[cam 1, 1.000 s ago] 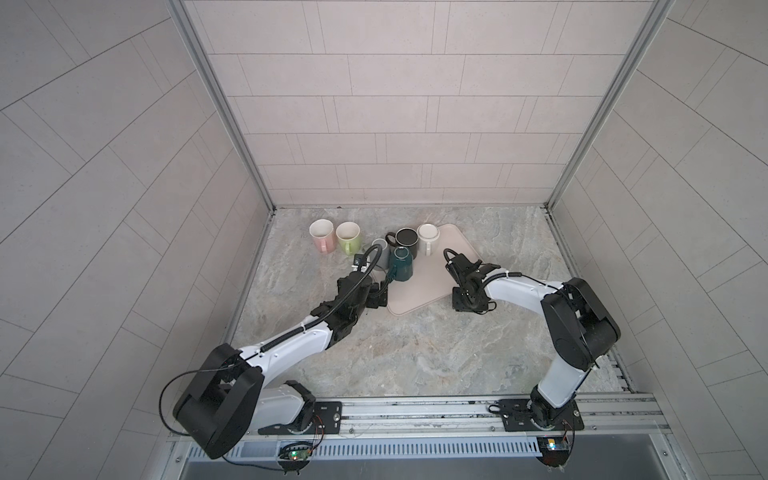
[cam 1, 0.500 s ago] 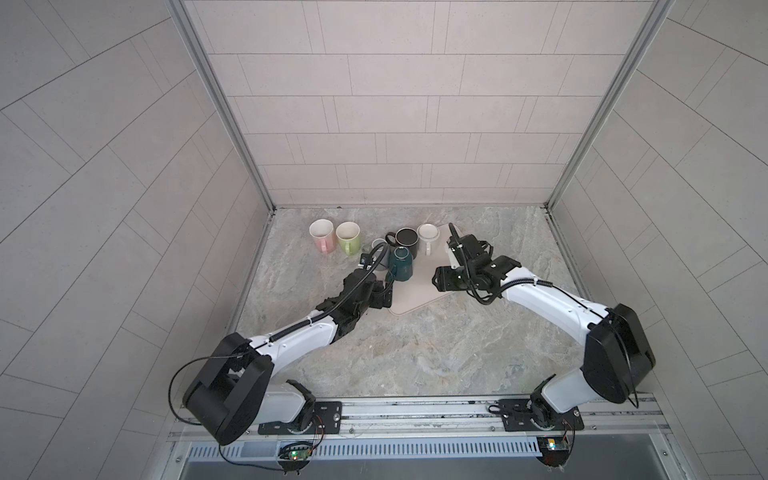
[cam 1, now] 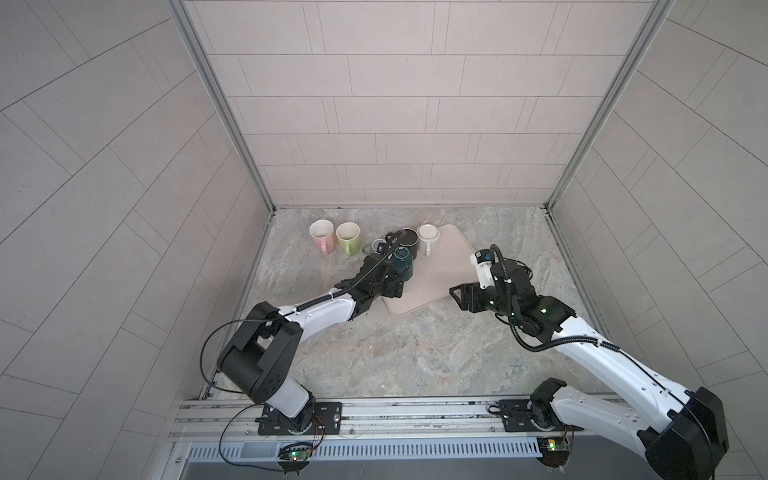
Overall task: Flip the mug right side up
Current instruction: 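Raise the right gripper off the tray while the left gripper nears the dark green mug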
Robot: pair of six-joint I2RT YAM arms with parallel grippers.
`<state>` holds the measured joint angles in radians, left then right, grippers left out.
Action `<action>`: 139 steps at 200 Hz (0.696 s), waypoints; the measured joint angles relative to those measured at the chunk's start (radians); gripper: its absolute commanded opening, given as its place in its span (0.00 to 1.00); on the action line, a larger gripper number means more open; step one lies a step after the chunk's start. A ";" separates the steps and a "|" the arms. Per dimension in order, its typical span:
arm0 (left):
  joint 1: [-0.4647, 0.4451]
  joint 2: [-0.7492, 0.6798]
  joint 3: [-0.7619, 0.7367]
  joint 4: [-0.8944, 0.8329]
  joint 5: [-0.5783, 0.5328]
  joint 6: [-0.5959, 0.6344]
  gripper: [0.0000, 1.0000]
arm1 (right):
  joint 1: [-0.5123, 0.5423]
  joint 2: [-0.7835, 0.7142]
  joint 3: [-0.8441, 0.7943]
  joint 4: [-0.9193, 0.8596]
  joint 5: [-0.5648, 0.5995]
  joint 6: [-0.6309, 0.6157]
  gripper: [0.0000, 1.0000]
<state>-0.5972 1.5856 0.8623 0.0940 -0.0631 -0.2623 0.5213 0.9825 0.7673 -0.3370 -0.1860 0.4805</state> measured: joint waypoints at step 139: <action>-0.155 0.135 0.137 0.005 0.121 -0.010 0.82 | -0.084 -0.083 -0.023 -0.086 -0.006 0.021 0.73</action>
<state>-0.7525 1.7210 0.9993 0.0986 0.0574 -0.2722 0.4374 0.8993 0.7444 -0.4229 -0.1917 0.5018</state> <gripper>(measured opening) 0.807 0.733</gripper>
